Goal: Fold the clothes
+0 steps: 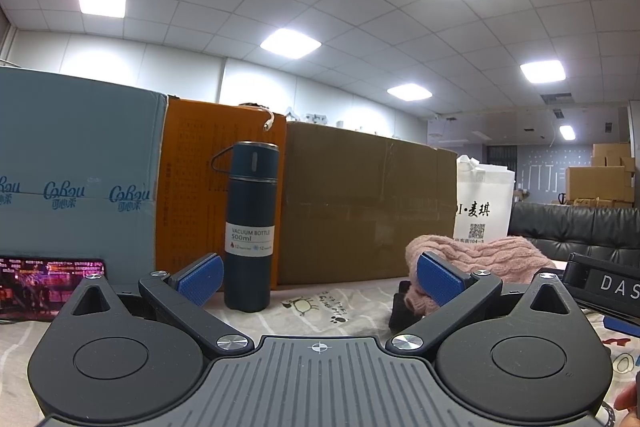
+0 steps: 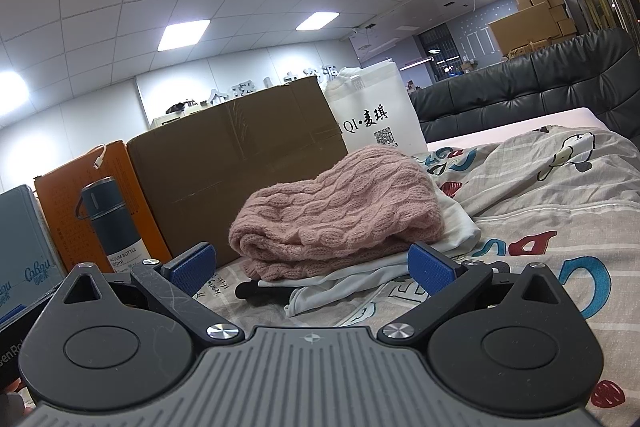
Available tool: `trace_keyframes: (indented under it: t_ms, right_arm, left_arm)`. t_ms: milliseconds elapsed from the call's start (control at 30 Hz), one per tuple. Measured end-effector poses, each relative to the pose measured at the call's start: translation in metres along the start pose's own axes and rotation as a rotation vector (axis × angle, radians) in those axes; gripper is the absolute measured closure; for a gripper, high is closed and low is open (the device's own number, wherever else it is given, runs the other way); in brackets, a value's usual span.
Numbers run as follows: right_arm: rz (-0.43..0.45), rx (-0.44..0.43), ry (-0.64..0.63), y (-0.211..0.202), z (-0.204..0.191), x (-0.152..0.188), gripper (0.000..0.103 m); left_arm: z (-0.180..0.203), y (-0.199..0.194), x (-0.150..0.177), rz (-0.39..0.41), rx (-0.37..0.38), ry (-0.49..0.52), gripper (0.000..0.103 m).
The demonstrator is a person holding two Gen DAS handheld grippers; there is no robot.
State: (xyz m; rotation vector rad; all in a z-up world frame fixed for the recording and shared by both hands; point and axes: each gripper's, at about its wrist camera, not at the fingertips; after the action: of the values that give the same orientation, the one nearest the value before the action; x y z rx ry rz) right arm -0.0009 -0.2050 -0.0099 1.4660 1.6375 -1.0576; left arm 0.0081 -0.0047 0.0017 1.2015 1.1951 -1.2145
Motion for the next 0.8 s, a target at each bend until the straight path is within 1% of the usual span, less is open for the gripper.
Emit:
trace_keyframes:
  t_ms: [267, 400, 533, 600, 667, 733, 800]
  right_arm:
    - [0.036, -0.032, 0.057, -0.006, 0.007, -0.004, 0.0]
    - [0.037, -0.06, 0.099, -0.009, 0.012, -0.005, 0.0]
    - [0.031, -0.089, 0.121, -0.011, 0.014, -0.006, 0.0]
    - [0.023, -0.111, 0.133, -0.012, 0.016, -0.006, 0.0]
    - [0.015, -0.148, 0.149, -0.014, 0.018, -0.007, 0.0]
    - [0.006, -0.192, 0.164, -0.015, 0.019, -0.006, 0.0]
    - [-0.001, -0.223, 0.165, -0.016, 0.017, -0.006, 0.0]
  left_arm:
    - [0.003, -0.002, -0.003, 0.021, -0.009, 0.004, 0.0]
    - [0.016, -0.008, -0.007, 0.065, -0.04, 0.062, 0.0]
    - [0.021, -0.024, -0.014, 0.132, -0.068, 0.095, 0.0]
    - [0.021, -0.033, -0.017, 0.09, -0.069, 0.112, 0.0]
    - [0.018, -0.046, -0.019, 0.073, -0.069, 0.123, 0.0]
    - [0.012, -0.057, -0.017, 0.062, -0.076, 0.105, 0.0]
    - [0.008, -0.067, -0.015, 0.038, -0.082, 0.124, 0.0]
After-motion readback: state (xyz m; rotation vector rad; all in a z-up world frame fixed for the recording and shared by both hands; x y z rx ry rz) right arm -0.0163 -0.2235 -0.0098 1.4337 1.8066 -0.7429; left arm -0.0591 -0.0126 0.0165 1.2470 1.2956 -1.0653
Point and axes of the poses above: each gripper's, at about its wrist camera, not at the fingertips, and y roughly the way its jaws point, z to its right, x to its underside, and after that the axes turned 3 degrees about y, right-handed
